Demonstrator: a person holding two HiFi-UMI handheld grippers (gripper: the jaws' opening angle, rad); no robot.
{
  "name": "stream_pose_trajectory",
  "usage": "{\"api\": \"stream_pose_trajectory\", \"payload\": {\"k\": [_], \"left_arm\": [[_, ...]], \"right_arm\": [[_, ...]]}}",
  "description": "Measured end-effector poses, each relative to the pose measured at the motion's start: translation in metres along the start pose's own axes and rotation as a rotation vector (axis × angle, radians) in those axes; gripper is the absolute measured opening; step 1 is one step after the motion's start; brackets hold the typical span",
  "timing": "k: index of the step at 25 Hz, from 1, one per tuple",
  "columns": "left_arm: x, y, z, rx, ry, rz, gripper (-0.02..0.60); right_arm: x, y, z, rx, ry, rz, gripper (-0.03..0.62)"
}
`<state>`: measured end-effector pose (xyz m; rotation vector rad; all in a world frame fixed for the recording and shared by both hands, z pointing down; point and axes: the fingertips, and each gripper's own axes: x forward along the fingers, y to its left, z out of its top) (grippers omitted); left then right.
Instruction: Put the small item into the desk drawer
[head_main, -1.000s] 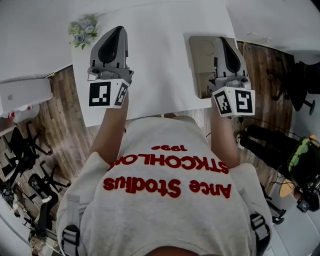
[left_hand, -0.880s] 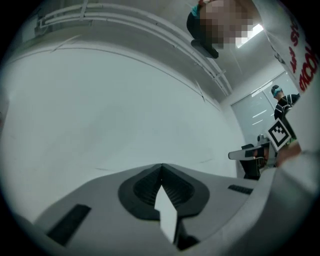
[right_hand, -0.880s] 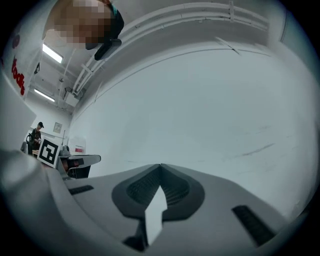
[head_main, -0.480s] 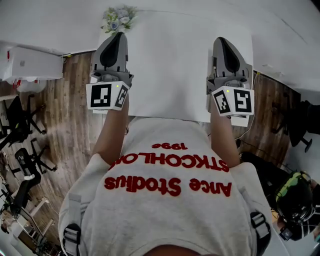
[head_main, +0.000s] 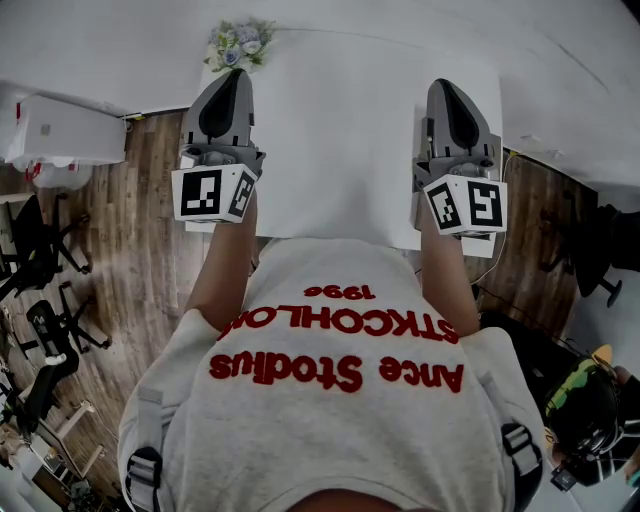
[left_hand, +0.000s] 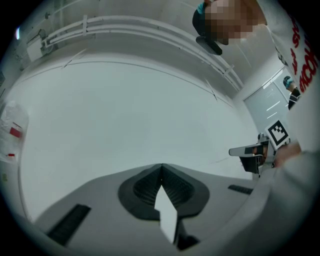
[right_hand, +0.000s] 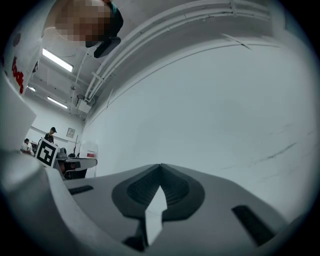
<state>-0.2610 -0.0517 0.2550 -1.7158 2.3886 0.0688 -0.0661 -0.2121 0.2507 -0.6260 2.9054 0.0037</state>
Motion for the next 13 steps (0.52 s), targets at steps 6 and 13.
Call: {"api": "stream_pose_trajectory", "payload": {"k": [6,13], "left_arm": [[0.011,-0.007,-0.003,0.002,0.009,-0.002,0.006],[0.021,-0.016,-0.006,0.009,0.019,0.000,0.006]], "right_arm": [[0.001,-0.014,-0.002,0.007,0.002,0.000,0.005],[0.003,-0.026,-0.004,0.006,0.008,0.008,0.005]]}}
